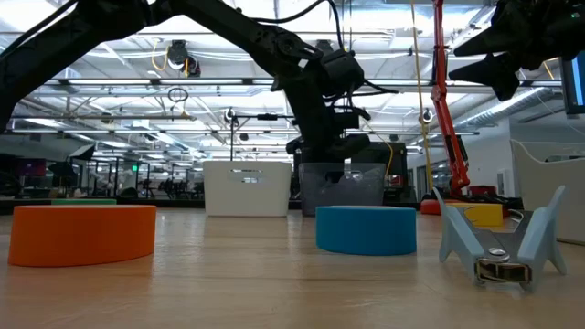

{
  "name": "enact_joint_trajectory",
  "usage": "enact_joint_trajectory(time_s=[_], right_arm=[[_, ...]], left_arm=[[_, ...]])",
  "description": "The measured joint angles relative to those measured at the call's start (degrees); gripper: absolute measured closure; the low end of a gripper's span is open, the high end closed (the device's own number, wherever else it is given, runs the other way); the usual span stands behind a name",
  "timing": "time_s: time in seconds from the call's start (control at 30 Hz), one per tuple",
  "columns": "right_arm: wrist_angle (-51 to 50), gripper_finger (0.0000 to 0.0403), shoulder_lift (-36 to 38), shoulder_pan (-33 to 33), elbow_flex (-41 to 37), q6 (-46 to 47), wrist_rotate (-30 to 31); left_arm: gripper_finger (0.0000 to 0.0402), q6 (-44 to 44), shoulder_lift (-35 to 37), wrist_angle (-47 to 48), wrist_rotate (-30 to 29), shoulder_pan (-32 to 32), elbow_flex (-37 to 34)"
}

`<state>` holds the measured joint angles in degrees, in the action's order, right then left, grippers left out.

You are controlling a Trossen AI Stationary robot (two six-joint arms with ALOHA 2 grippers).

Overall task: Pick and place Stapler, Stapler remover, tape
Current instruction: Put the purple staple remover into the black bin, then put the blue staple remover into the black bin

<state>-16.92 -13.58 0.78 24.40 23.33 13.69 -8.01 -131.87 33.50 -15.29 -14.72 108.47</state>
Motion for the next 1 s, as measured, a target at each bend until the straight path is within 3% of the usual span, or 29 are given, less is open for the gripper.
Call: enact_joint_trajectory(time_s=[0.47,0.73,0.9,1.0], right_arm=[[0.4,0.0190,0.0,0.0,0.0,0.0,0.0],[0.4,0.0190,0.0,0.0,0.0,0.0,-0.1],[0.4,0.0190,0.0,0.0,0.0,0.0,-0.1],[0.4,0.0190,0.0,0.0,0.0,0.0,-0.2]], left_arm=[[0.0226,2.0,1.2,-0.6,0.4,-1.0,0.0],[0.0205,0.9,12.1,1.2,1.1,-1.5,0.0],[0.0204,-1.8,19.3,4.7,7.8,2.5,0.2],[0.0204,-3.2,20.9,7.8,8.9,6.3,0.2]])
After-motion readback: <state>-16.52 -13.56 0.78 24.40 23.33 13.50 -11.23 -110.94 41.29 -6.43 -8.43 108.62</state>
